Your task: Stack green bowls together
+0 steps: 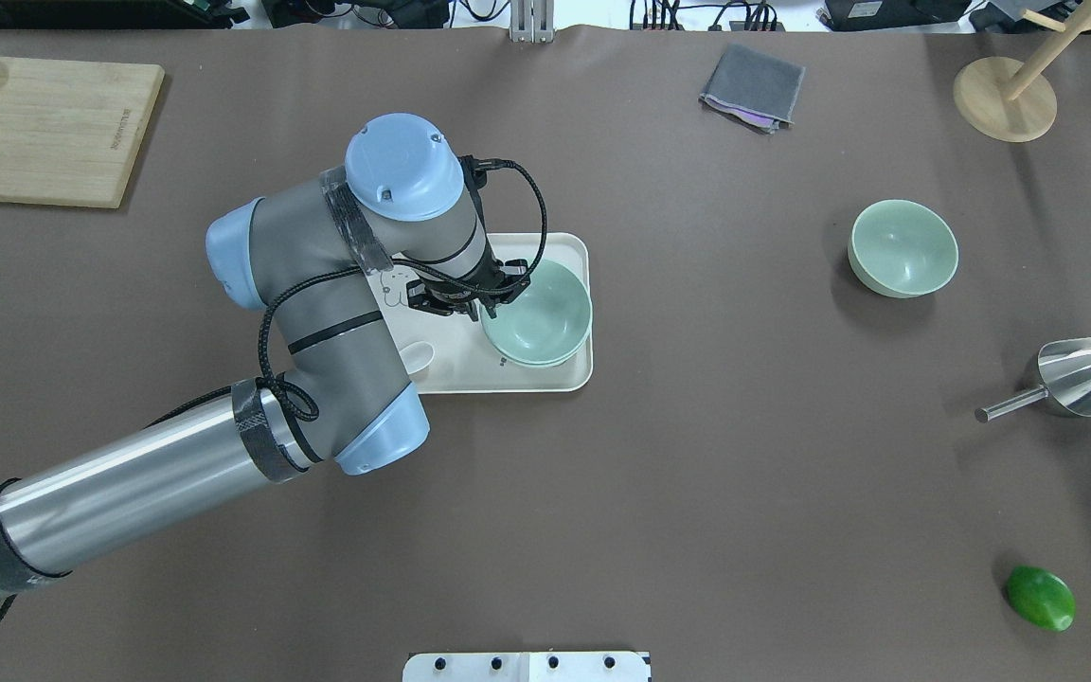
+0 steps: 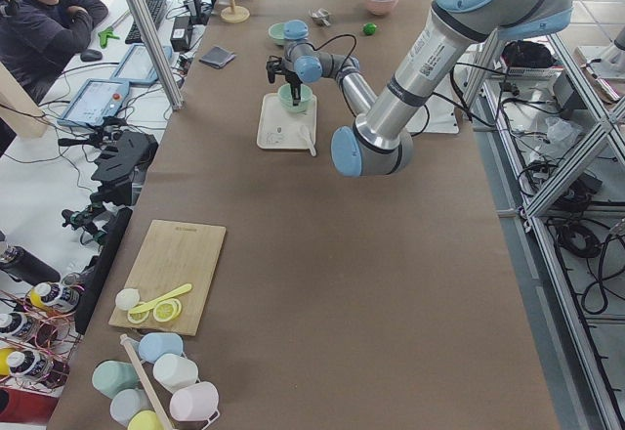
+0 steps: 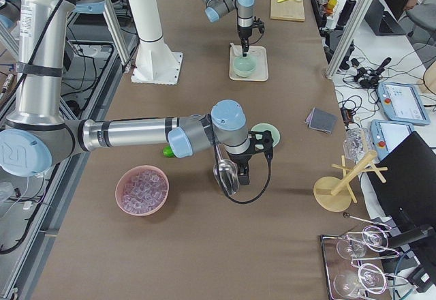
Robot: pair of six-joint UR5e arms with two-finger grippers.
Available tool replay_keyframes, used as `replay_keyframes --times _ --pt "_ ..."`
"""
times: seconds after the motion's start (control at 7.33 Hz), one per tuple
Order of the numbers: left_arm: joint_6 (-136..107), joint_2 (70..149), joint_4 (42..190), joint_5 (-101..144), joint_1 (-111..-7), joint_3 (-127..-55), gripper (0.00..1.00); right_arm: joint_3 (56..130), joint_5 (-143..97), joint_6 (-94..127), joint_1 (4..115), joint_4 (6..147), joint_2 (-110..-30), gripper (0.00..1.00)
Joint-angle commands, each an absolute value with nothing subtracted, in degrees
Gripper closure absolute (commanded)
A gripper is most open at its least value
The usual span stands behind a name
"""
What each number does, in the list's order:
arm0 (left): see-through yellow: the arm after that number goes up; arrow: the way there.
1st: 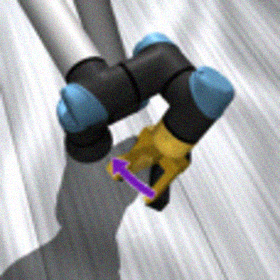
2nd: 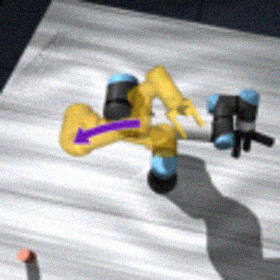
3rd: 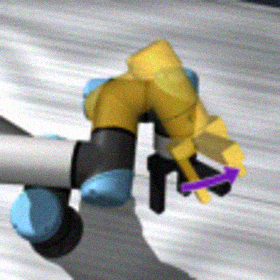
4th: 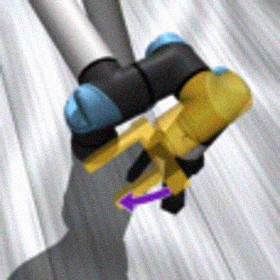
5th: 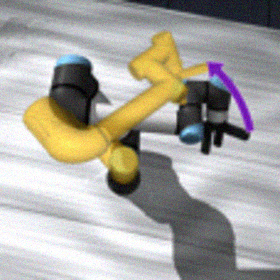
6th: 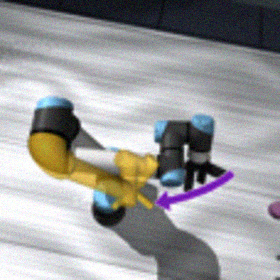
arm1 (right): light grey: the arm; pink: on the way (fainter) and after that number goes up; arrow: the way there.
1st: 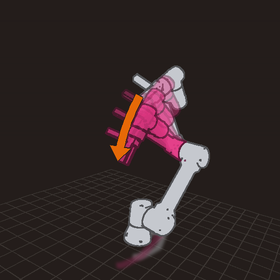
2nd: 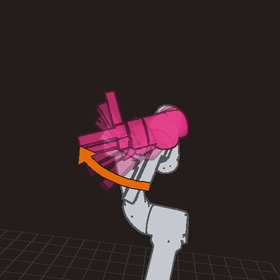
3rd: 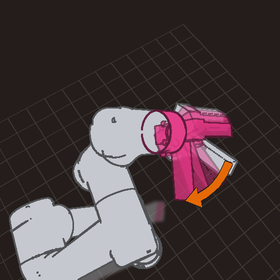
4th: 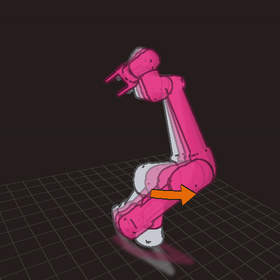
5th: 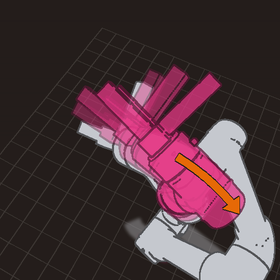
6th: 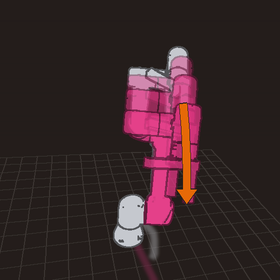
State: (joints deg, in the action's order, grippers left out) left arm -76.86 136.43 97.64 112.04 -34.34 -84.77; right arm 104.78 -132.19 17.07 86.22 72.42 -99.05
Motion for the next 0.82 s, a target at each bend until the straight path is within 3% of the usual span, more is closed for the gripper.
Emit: replay_keyframes --times 0.0,0.27,0.68 --pt "-76.47 136.32 97.39 112.06 -35.67 -85.69 0.02 104.77 -132.19 17.14 86.13 72.42 -98.79 0.0" --pt "-70.18 134.14 96.51 115.64 -39.36 -87.88 0.02 104.94 -132.54 17.75 85.78 72.77 -96.78 0.0" --pt "-46.93 116.42 96.42 122.32 -50.66 -99.55 0.01 105.2 -131.67 34.21 78.79 73.3 -90.37 0.01"
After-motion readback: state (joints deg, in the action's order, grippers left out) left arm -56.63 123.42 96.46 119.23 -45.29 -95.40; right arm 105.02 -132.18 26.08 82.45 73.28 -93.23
